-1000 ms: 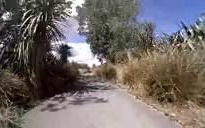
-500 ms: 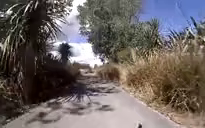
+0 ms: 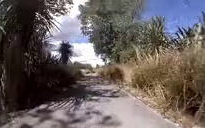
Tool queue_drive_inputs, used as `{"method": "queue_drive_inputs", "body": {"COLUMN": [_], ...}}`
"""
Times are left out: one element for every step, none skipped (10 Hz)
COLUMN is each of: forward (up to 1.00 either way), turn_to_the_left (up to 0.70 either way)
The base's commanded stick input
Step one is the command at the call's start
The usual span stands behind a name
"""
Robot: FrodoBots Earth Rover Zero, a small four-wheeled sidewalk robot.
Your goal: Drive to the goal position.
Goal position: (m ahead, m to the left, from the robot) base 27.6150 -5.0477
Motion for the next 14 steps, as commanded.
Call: {"method": "queue_drive_inputs", "body": {"forward": [1.00,1.00,1.00,1.00,1.00,1.00,1.00,1.00,1.00,1.00,1.00,1.00,1.00,1.00], "turn_to_the_left": [0.10,0.10,0.10,0.10,0.10,0.09,0.09,0.09,0.08,0.08,0.09,0.09,0.10,0.10]}}
